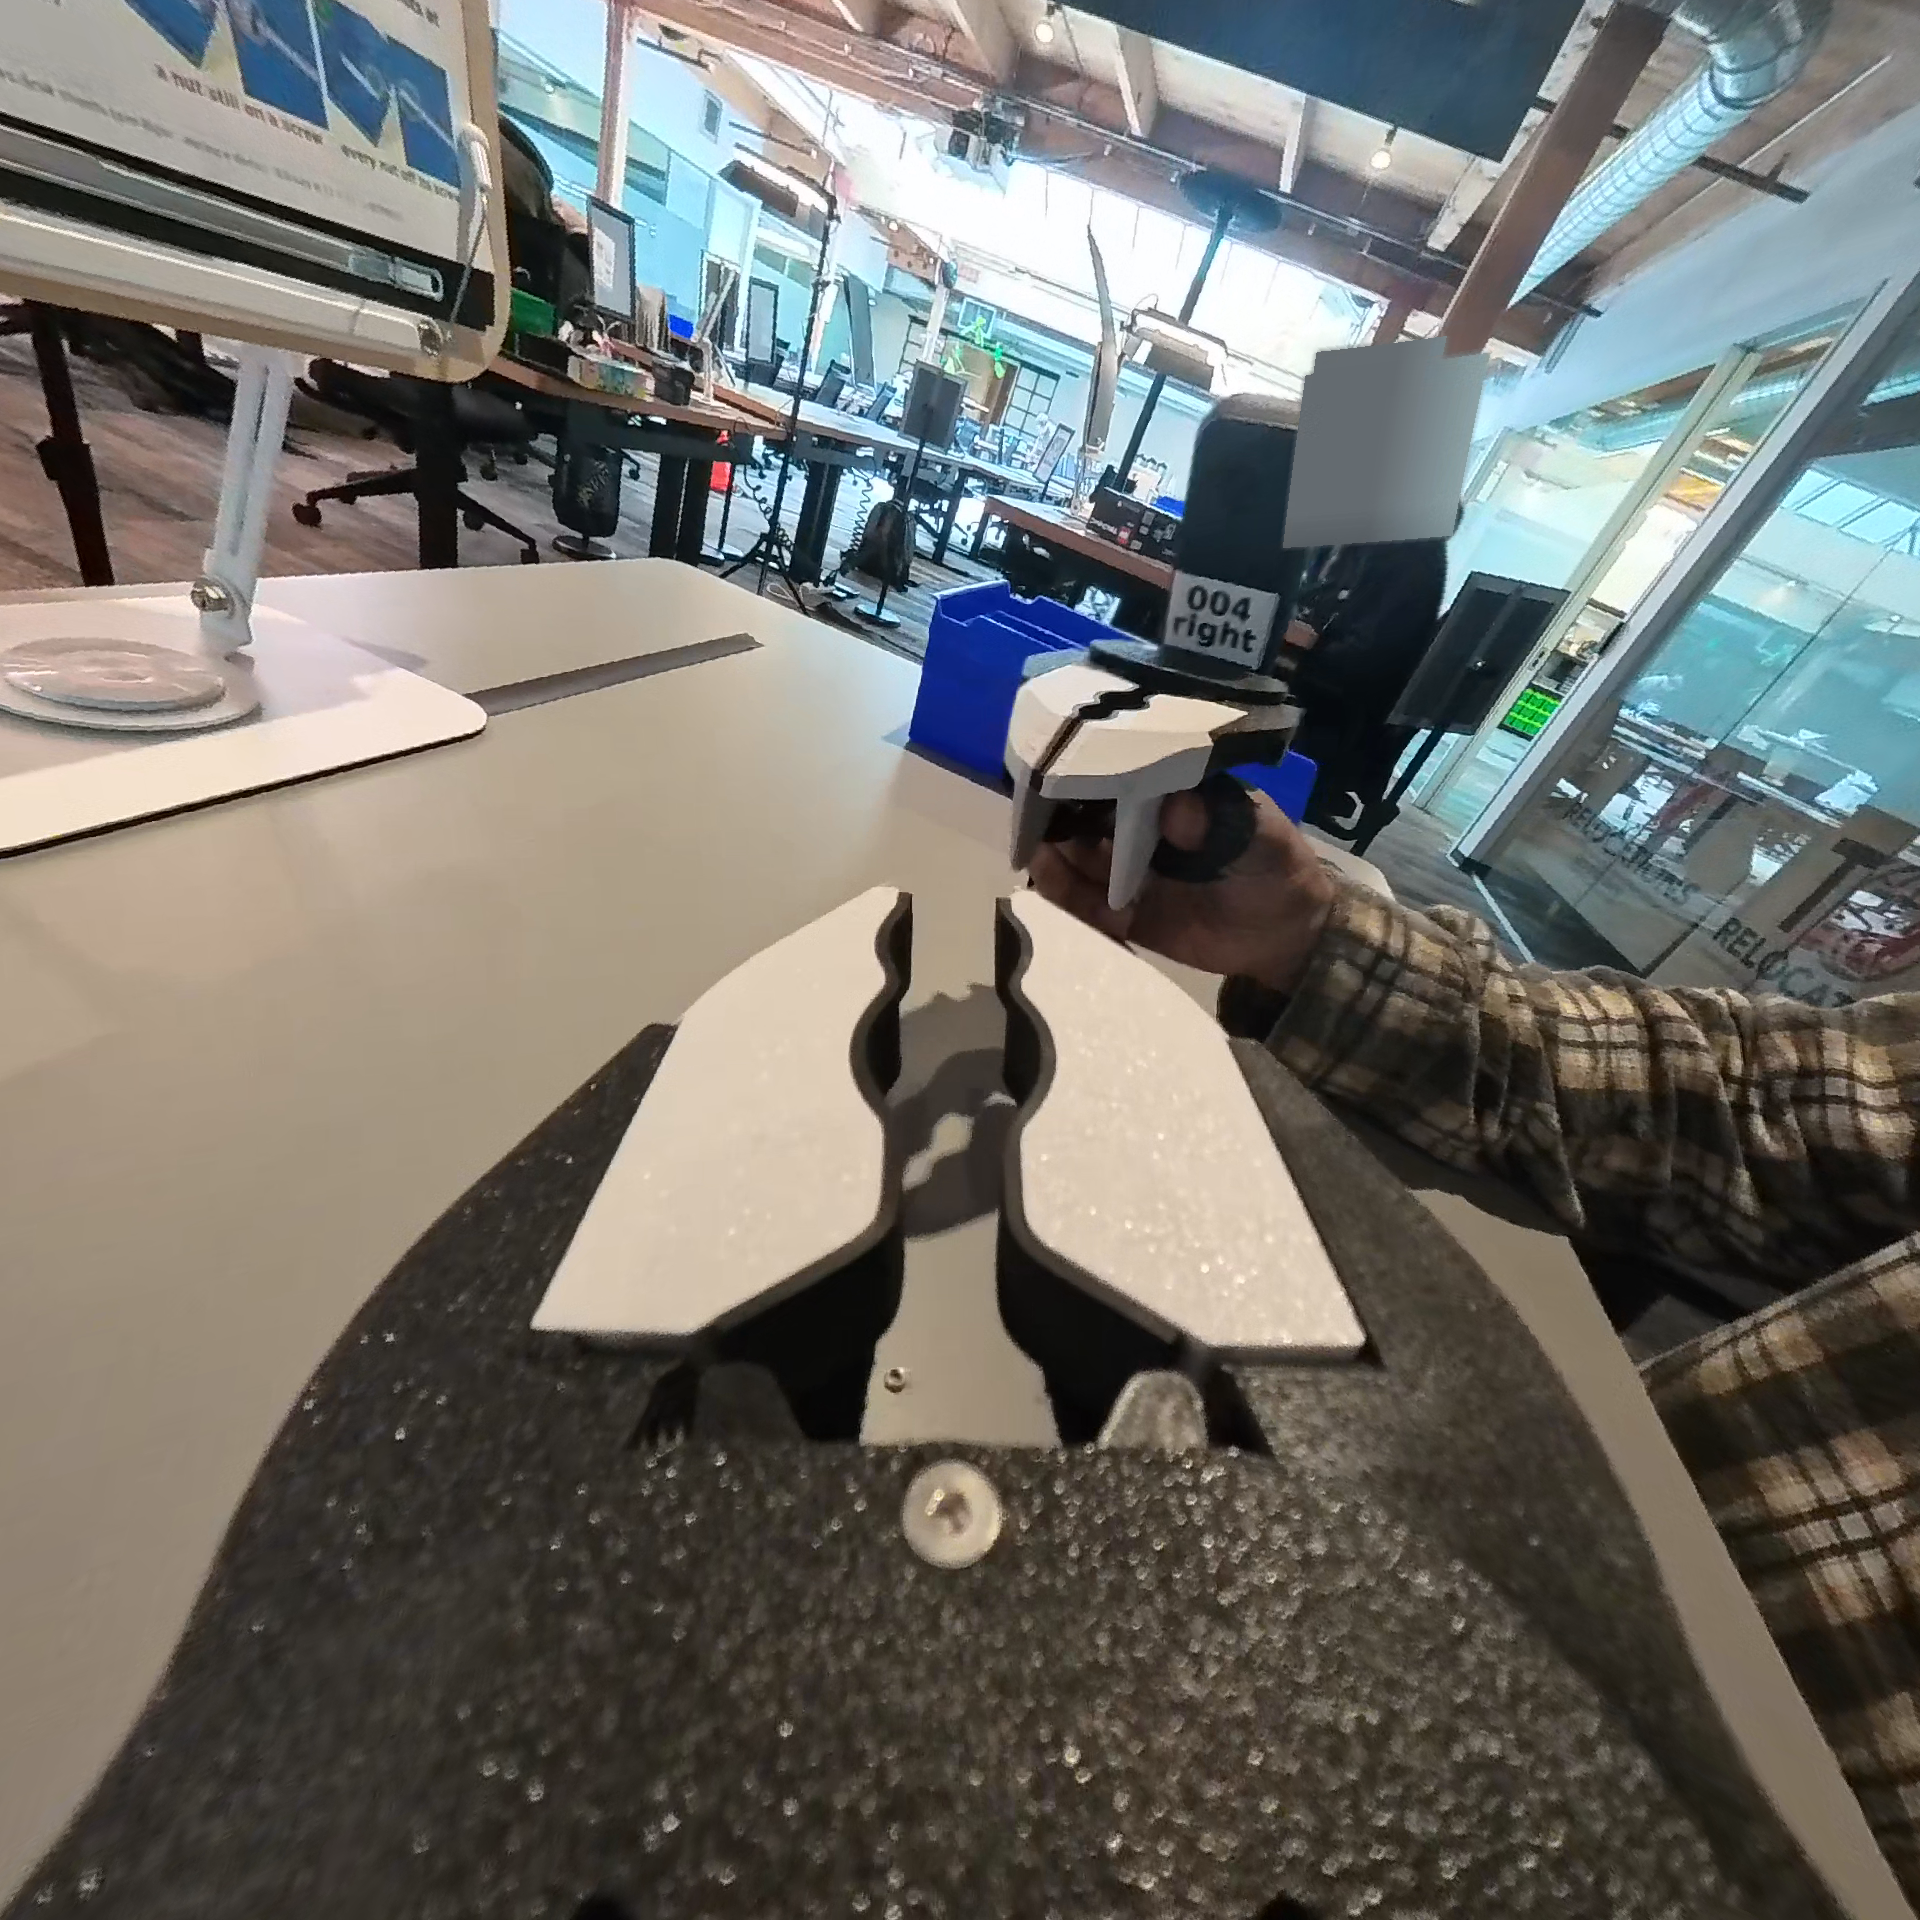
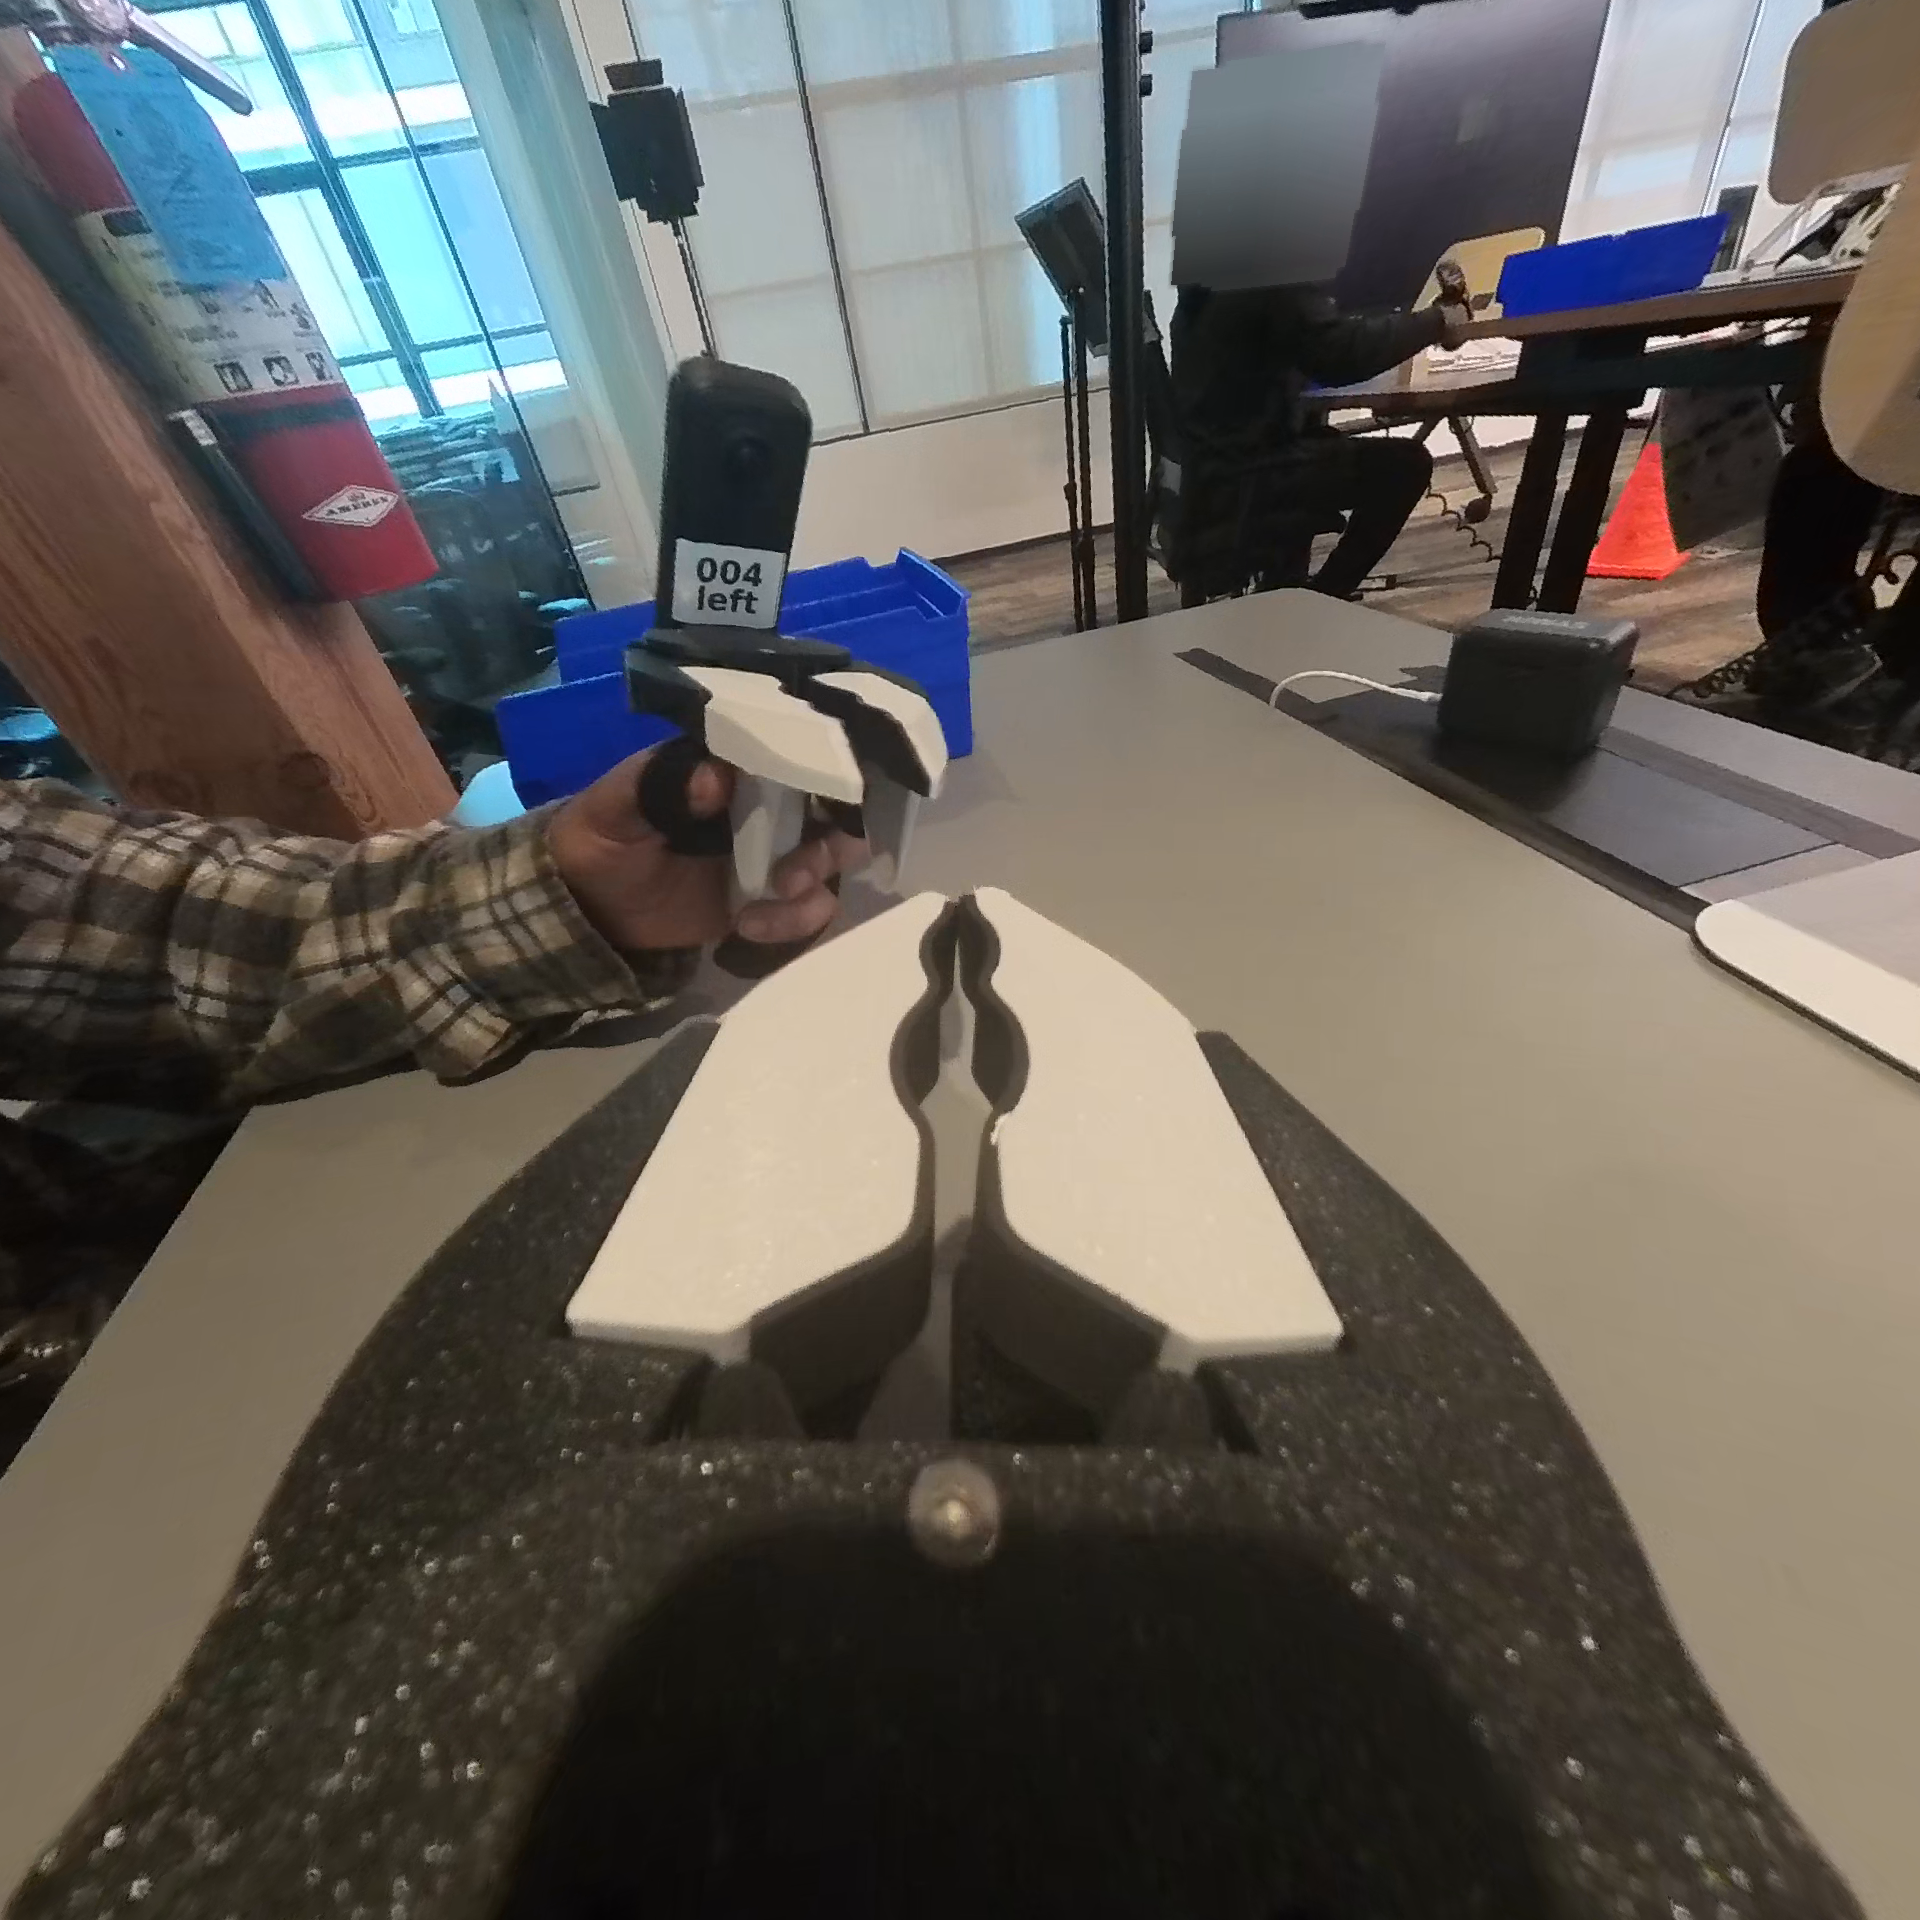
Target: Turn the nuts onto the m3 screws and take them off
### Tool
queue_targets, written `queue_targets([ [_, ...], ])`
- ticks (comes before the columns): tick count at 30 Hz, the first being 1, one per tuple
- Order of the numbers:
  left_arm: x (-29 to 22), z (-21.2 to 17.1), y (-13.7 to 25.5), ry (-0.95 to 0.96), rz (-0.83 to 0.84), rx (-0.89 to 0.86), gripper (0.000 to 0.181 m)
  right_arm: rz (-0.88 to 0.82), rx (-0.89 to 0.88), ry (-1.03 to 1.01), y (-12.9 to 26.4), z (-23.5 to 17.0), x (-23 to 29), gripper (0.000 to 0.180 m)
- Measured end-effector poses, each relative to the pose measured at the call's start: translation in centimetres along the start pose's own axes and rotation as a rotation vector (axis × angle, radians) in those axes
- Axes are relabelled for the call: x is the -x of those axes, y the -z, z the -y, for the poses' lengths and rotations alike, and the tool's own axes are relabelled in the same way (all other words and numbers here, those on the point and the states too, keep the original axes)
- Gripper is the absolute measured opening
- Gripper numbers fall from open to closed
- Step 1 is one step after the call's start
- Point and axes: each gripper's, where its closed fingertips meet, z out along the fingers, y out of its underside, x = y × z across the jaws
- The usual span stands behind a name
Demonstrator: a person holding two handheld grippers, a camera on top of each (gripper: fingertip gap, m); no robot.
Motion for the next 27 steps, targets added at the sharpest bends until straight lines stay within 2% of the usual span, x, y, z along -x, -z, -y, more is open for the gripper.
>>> queue_targets([
  [8, -0.4, -0.8, -0.4, -0.017, 0.002, 0.036, 0.015, -0.036, 0.015, 0.017, 0.8, 0.7, 0.6, 0.001],
  [15, -0.4, -0.9, -0.1, -0.010, -0.004, 0.042, 0.016, -0.102, 0.065, 0.007, 3.4, 0.7, 1.3, 0.004],
  [22, -0.5, -0.9, 0.3, -0.007, -0.008, 0.045, 0.016, -0.156, 0.223, 0.012, 7.9, -1.8, 3.6, 0.008],
  [27, -0.6, -0.8, 0.3, -0.011, -0.011, 0.047, 0.016, -0.125, 0.393, 0.029, 10.8, -5.0, 5.5, 0.012],
])
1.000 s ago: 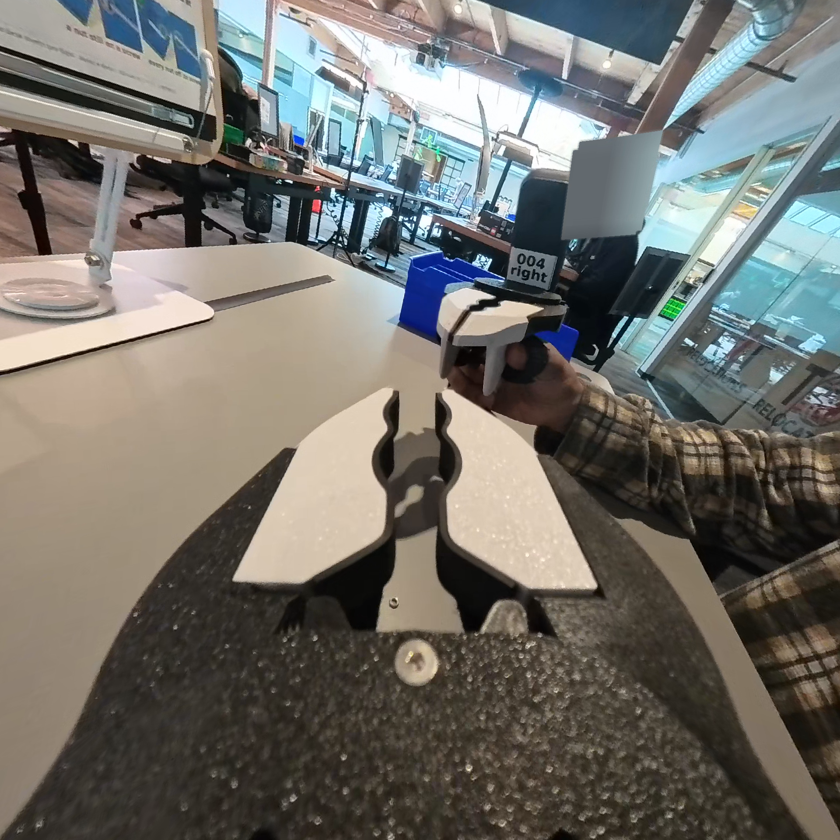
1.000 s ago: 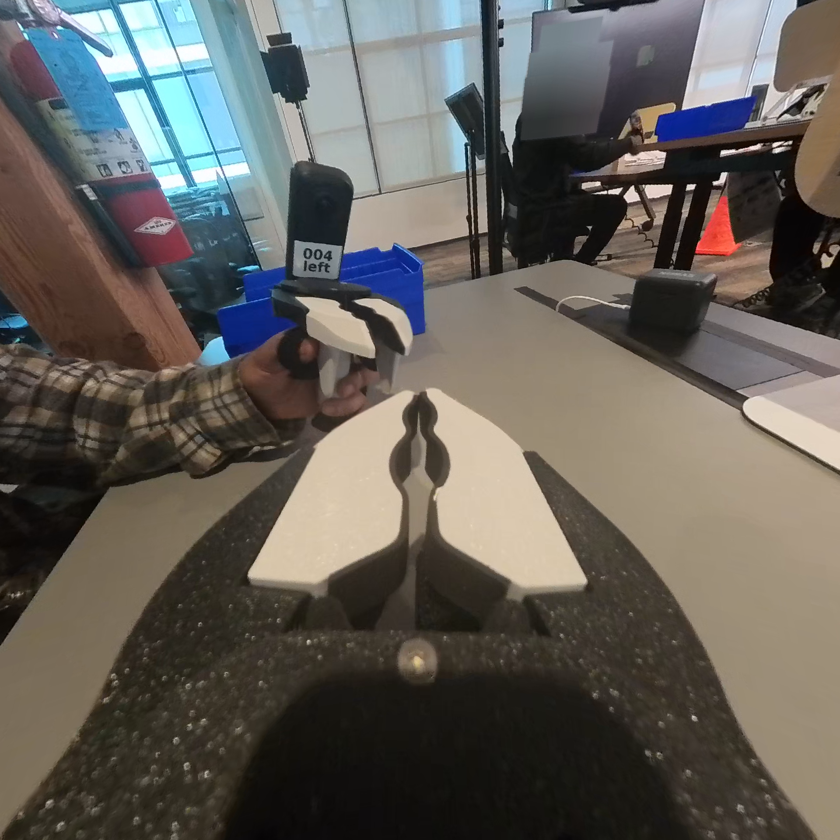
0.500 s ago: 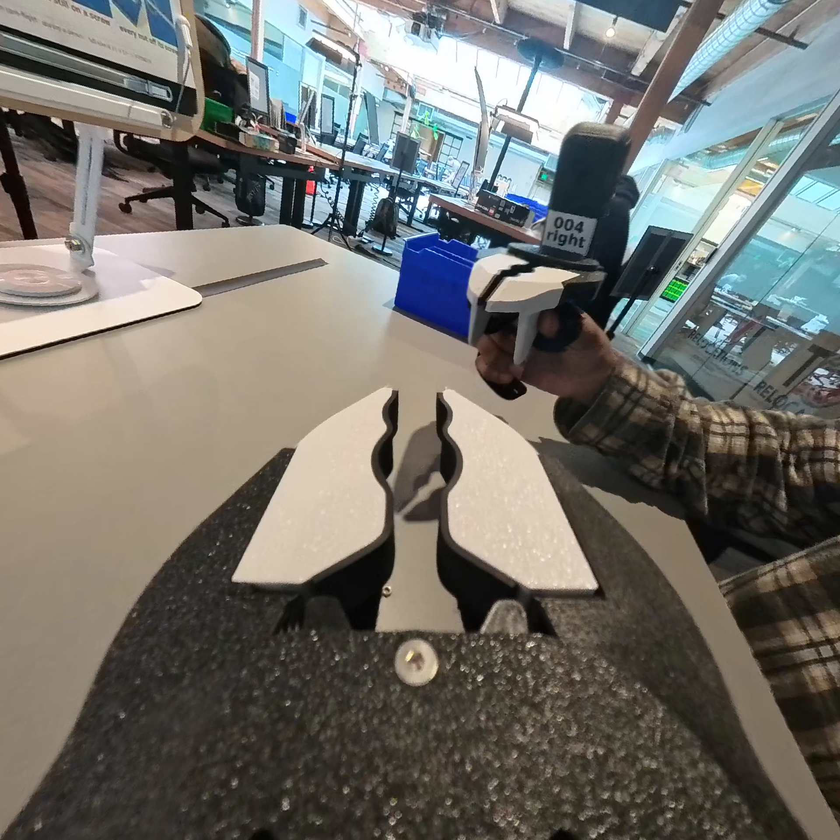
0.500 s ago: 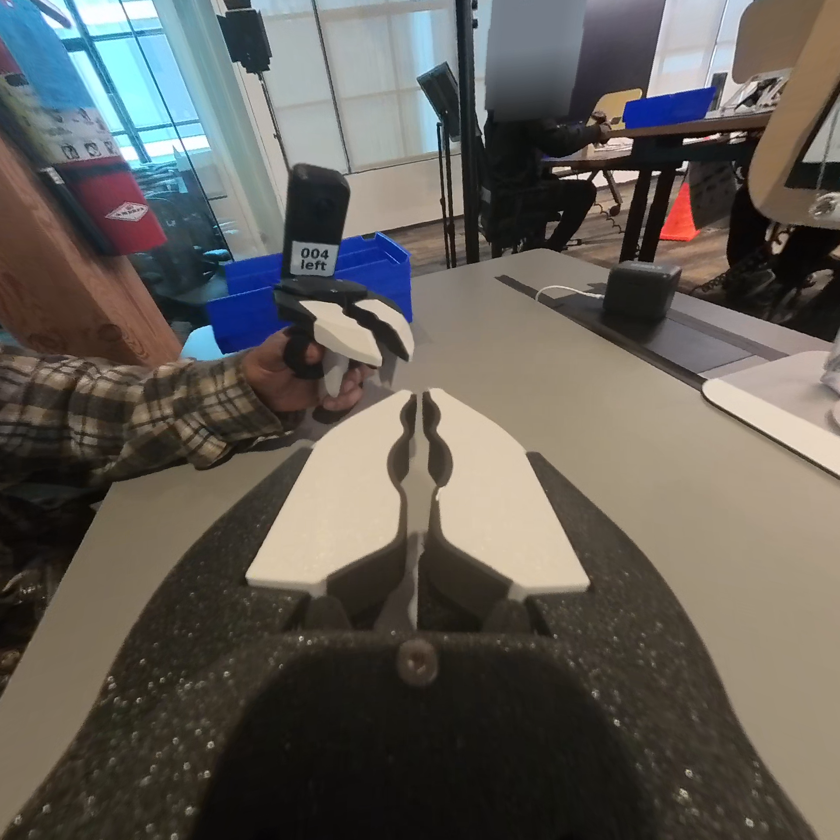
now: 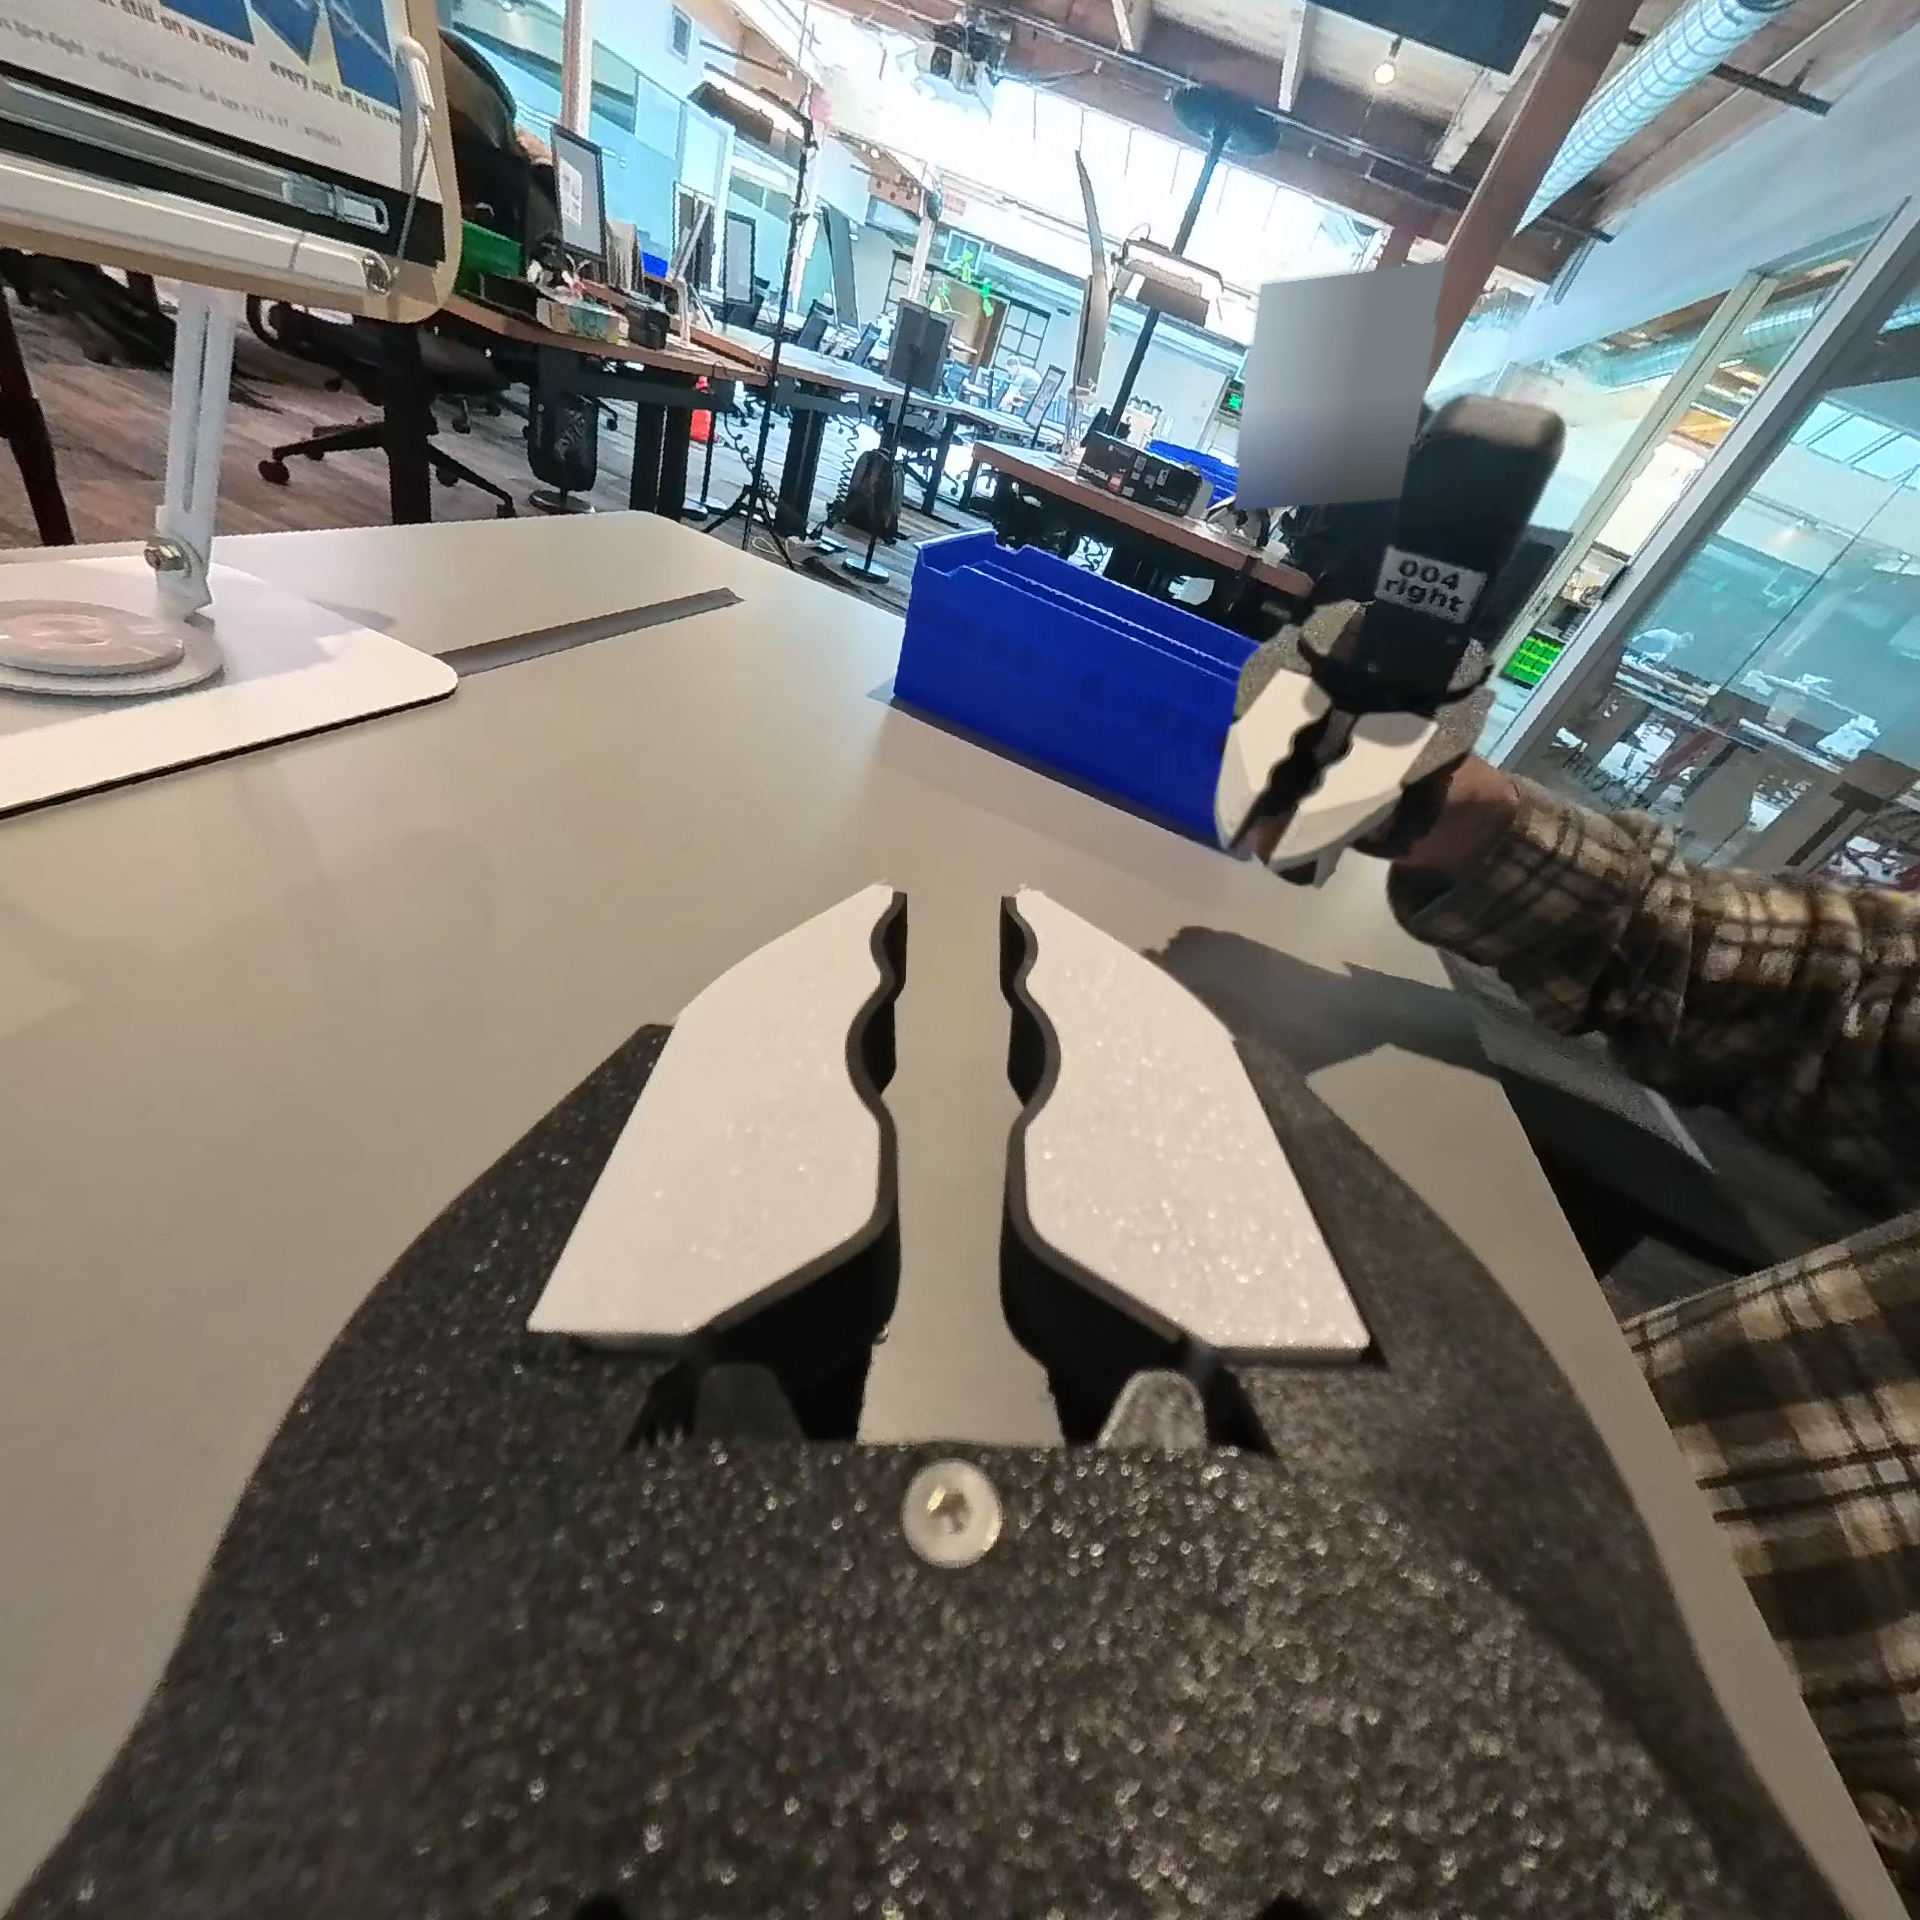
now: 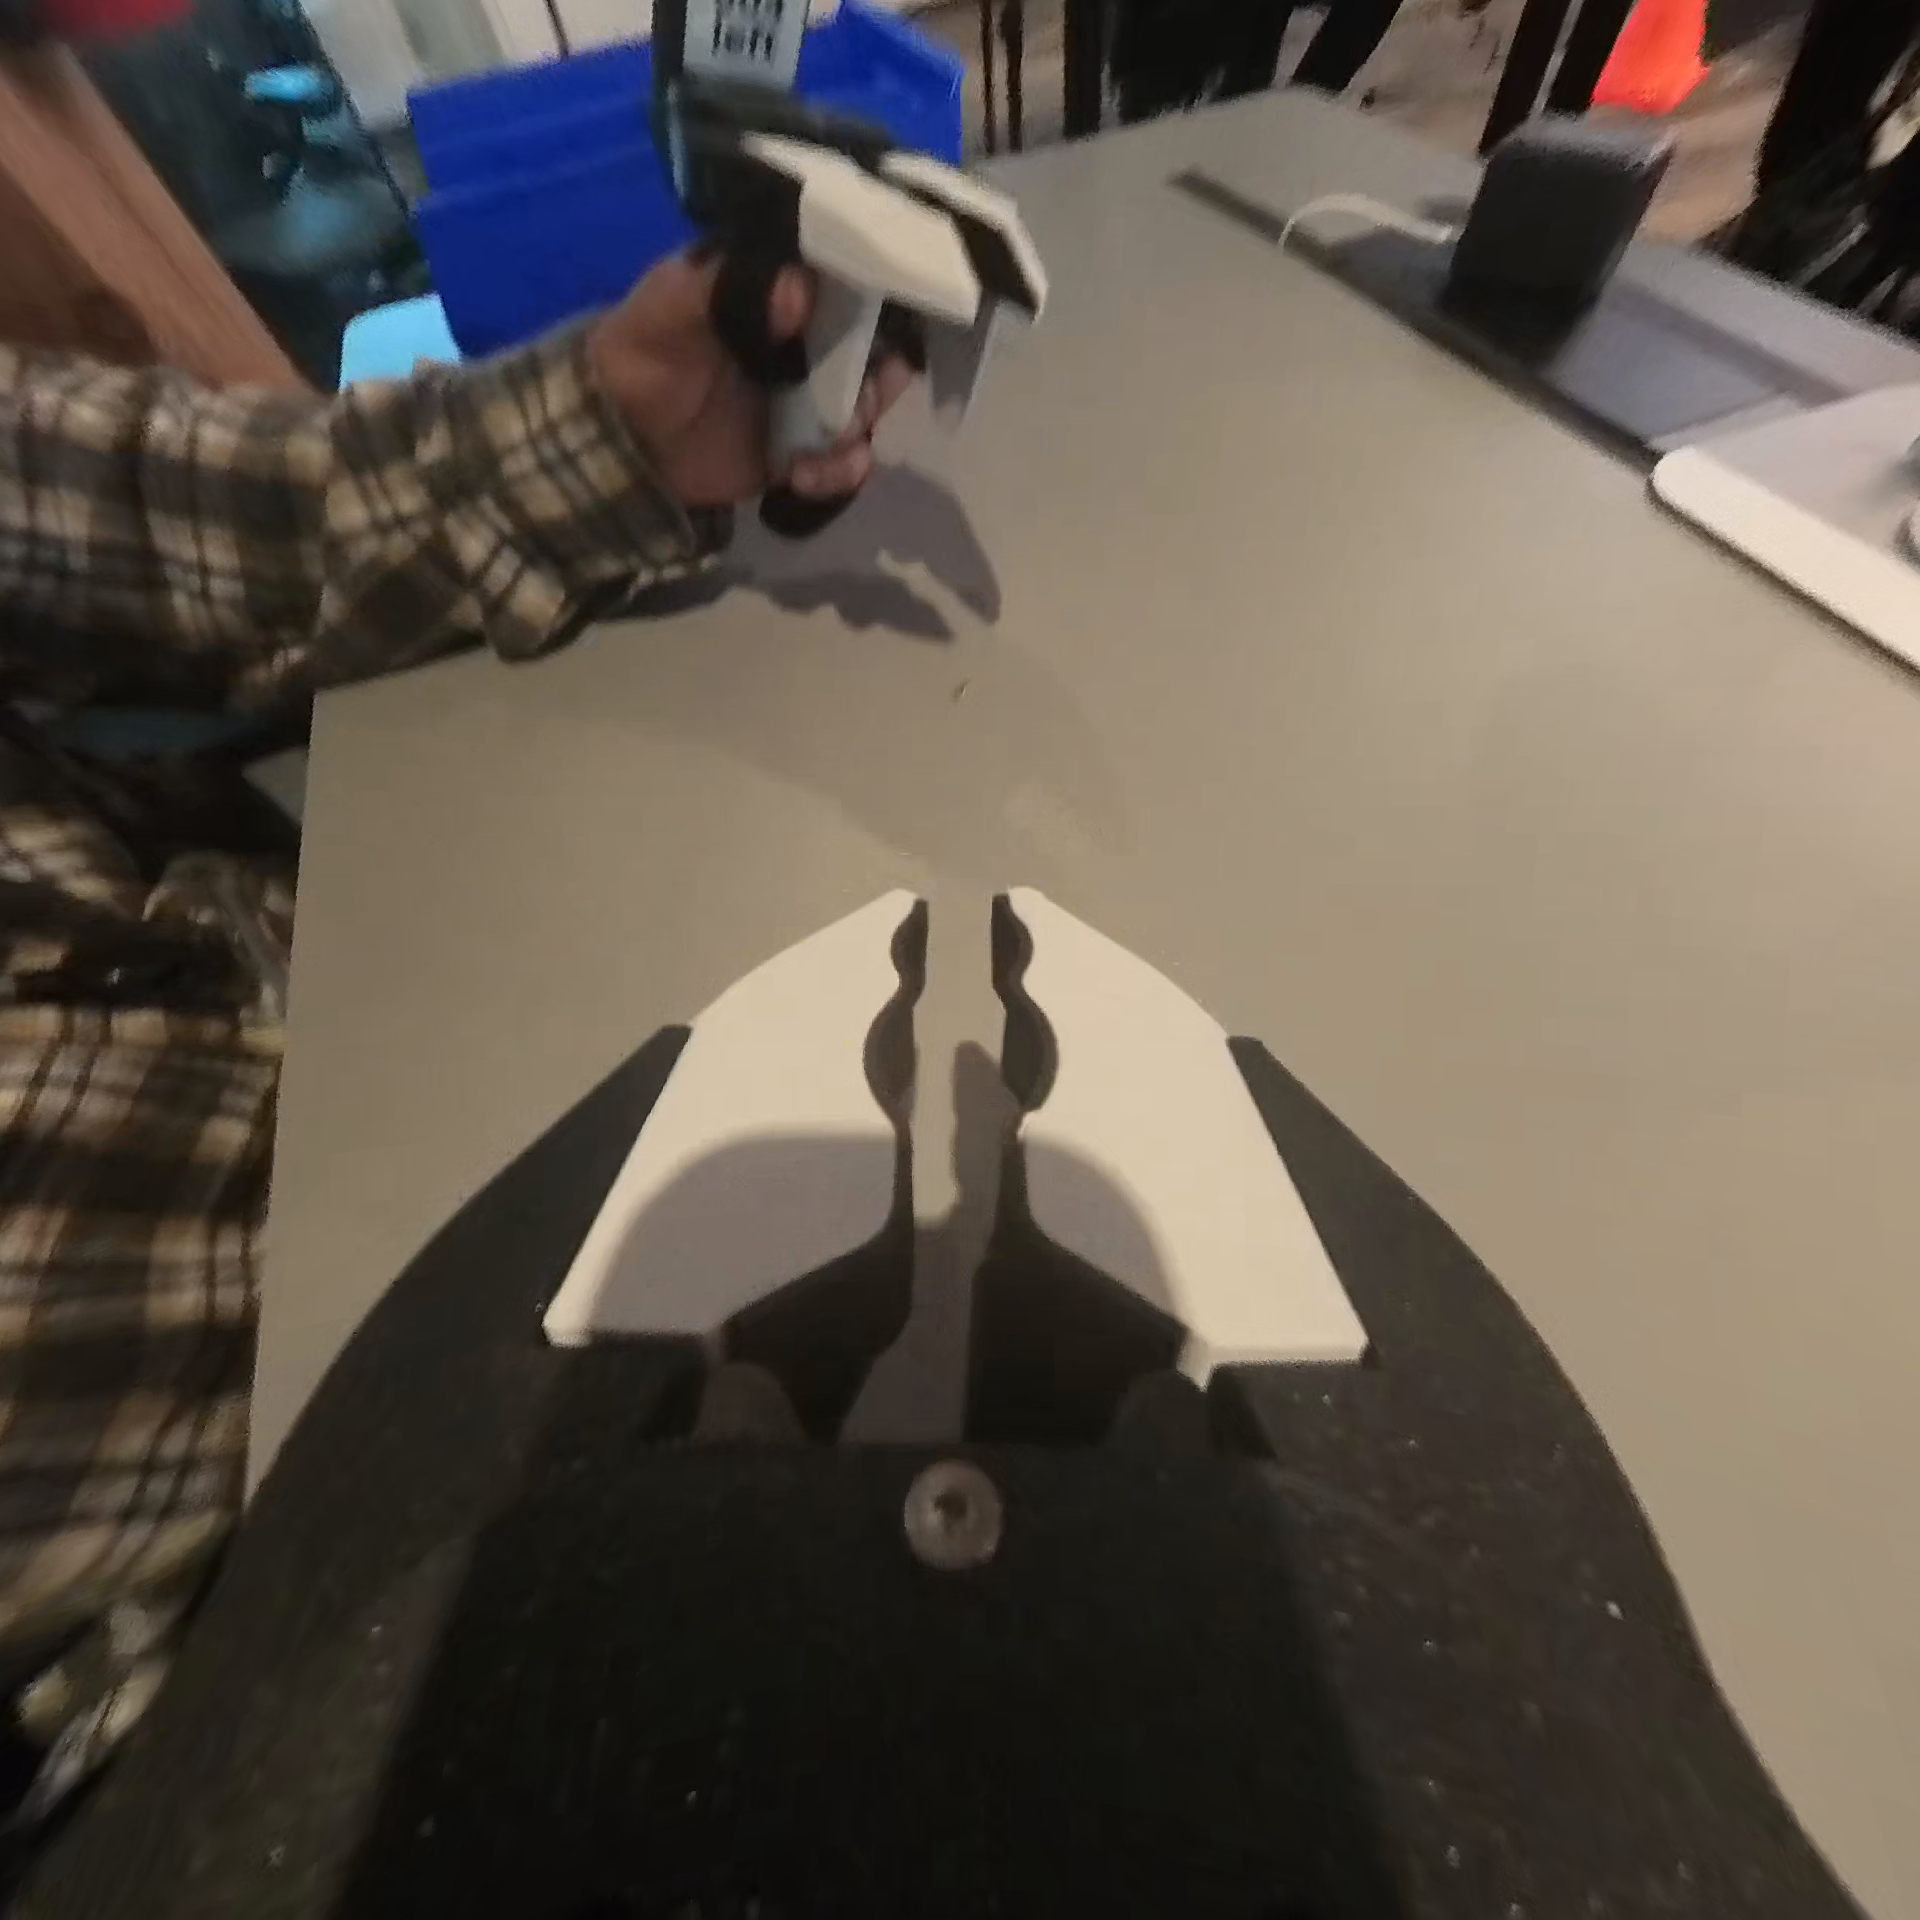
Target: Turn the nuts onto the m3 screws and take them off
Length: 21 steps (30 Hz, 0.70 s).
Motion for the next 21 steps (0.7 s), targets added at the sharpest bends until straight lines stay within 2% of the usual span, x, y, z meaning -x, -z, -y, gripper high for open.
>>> queue_targets([
  [4, 0.0, -0.2, 0.0, -0.008, 0.003, 0.009, 0.016, 0.093, 0.164, 0.069, 0.2, -3.3, 1.2, 0.016],
  [10, 0.2, -0.4, -0.1, -0.009, 0.010, 0.017, 0.016, 0.240, 0.363, 0.216, -1.8, -6.9, 2.1, 0.025],
  [17, 0.3, -0.4, 0.0, -0.014, 0.014, 0.019, 0.016, 0.352, 0.518, 0.323, -4.0, -9.1, 1.0, 0.024],
  [21, 0.3, -0.4, -0.1, -0.010, 0.012, 0.021, 0.016, 0.378, 0.525, 0.343, -4.4, -9.1, 0.3, 0.013],
])
